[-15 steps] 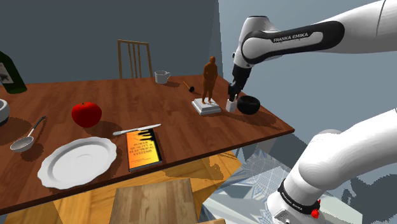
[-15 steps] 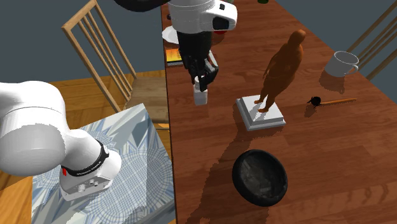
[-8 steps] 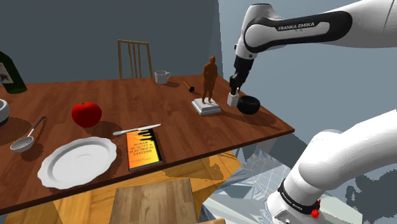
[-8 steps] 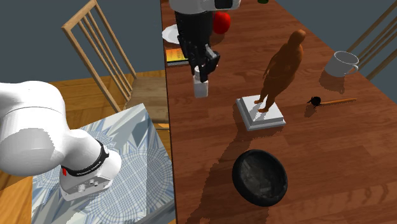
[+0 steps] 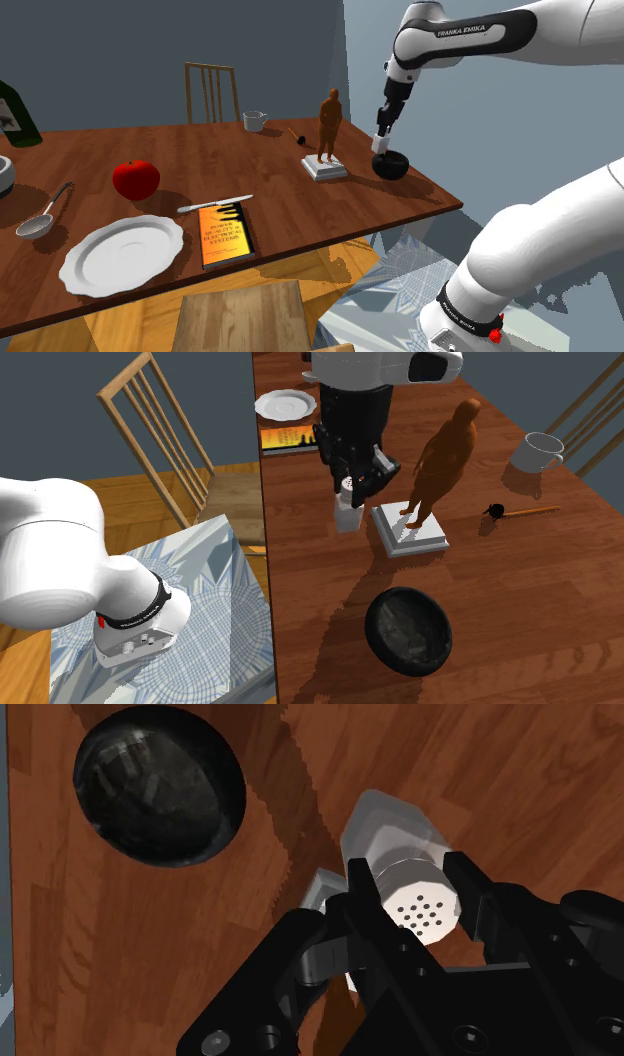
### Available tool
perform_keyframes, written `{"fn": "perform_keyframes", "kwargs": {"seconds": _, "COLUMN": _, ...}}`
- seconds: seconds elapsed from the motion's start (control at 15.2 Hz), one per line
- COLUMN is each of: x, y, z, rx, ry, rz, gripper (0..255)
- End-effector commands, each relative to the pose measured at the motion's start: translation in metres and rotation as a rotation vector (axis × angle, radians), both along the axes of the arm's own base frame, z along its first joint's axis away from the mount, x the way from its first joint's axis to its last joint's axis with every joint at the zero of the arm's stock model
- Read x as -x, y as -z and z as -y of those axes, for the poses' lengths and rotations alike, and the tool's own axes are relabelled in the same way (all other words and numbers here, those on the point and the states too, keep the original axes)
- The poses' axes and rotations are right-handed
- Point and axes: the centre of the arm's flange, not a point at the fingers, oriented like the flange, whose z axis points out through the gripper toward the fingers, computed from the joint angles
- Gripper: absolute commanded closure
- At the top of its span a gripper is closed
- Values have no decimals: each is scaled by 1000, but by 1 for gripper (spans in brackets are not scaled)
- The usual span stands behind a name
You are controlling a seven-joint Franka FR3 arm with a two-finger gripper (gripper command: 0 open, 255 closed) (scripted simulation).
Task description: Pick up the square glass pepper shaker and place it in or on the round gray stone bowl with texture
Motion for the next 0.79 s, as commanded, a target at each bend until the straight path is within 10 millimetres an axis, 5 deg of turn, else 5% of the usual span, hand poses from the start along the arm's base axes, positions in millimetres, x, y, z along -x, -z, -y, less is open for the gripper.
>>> {"fn": "perform_keyframes", "kwargs": {"seconds": 0.0, "x": -3, "y": -4, "z": 25, "rx": 1, "ry": -1, "rz": 0, "gripper": 255}}
{"fn": "perform_keyframes", "kwargs": {"seconds": 0.73, "x": -20, "y": -23, "z": 168, "rx": 1, "ry": -1, "rz": 0, "gripper": 255}}
